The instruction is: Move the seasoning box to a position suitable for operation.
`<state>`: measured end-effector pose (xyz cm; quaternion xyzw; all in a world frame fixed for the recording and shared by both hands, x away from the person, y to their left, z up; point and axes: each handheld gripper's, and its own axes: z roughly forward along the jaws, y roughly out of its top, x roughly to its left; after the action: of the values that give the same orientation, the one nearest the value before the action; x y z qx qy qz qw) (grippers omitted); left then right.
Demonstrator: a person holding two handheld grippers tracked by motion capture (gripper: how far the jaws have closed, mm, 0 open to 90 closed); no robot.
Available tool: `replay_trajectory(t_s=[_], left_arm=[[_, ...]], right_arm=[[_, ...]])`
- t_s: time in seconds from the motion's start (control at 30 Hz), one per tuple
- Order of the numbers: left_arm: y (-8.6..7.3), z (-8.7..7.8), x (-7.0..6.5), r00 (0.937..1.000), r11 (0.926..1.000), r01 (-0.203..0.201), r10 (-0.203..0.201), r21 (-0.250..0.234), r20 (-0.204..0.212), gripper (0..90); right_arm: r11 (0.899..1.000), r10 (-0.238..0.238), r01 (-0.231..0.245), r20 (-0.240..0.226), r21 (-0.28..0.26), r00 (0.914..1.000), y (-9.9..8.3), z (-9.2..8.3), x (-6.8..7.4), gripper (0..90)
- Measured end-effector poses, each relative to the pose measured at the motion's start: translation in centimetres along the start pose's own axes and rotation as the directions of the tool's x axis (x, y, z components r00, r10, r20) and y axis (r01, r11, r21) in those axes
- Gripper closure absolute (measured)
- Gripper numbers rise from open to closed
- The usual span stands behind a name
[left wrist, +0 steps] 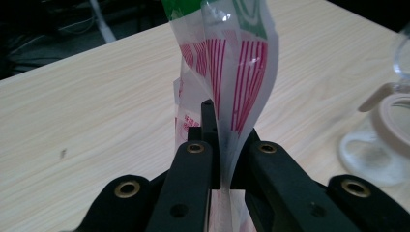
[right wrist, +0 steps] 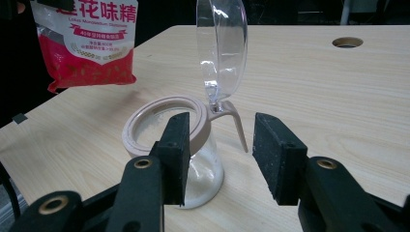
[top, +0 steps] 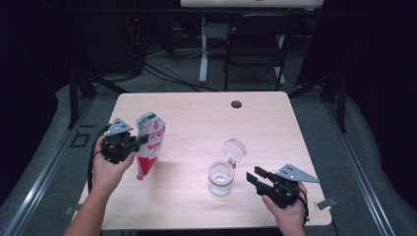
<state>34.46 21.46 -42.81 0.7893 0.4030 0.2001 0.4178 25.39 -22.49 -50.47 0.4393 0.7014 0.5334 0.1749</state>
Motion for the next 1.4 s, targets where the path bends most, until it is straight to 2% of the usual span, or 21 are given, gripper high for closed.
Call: replay_trajectory(t_s=[0.2, 0.47, 0.93, 1.03, 1.23, 1.4], left_arm=[[0.7, 1.1, -2.1, 0.9971, 0.9999, -0.011, 0.012, -0.011, 0.075, 89.7], [1.0, 2.5, -5.0, 0.9878, 0.9985, -0.055, 0.055, -0.002, 0.146, 89.7], [0.5, 3.4, -7.5, 0.9738, 0.9951, -0.099, 0.096, 0.005, 0.206, 89.6], [0.1, 3.5, -8.1, 0.9676, 0.9931, -0.116, 0.109, 0.019, 0.228, 89.6], [-1.1, 3.1, -9.0, 0.9579, 0.9921, -0.125, 0.117, 0.012, 0.262, 89.4], [-2.0, 2.8, -9.3, 0.9552, 0.9925, -0.122, 0.115, 0.009, 0.273, 89.3]], right_arm=[[1.0, -0.003, 0.003, -0.003, 0.002, 1.0, 0.0, -0.1, 0.0, 57.5], [1.0, -0.005, 0.005, -0.004, 0.007, 1.0, -0.1, -0.1, -0.1, 57.5], [1.0, -0.006, 0.006, -0.014, 0.003, 0.9999, -0.1, -0.1, 0.1, 57.5], [1.0, -0.015, 0.016, -0.016, 0.01, 0.9997, 0.1, -0.2, 0.2, 57.5], [0.999, -0.048, 0.048, -0.033, 0.008, 0.9983, 0.6, -0.1, 0.9, 58.2], [0.998, -0.061, 0.061, -0.047, 0.004, 0.997, 1.0, -0.2, 1.3, 59.7]])
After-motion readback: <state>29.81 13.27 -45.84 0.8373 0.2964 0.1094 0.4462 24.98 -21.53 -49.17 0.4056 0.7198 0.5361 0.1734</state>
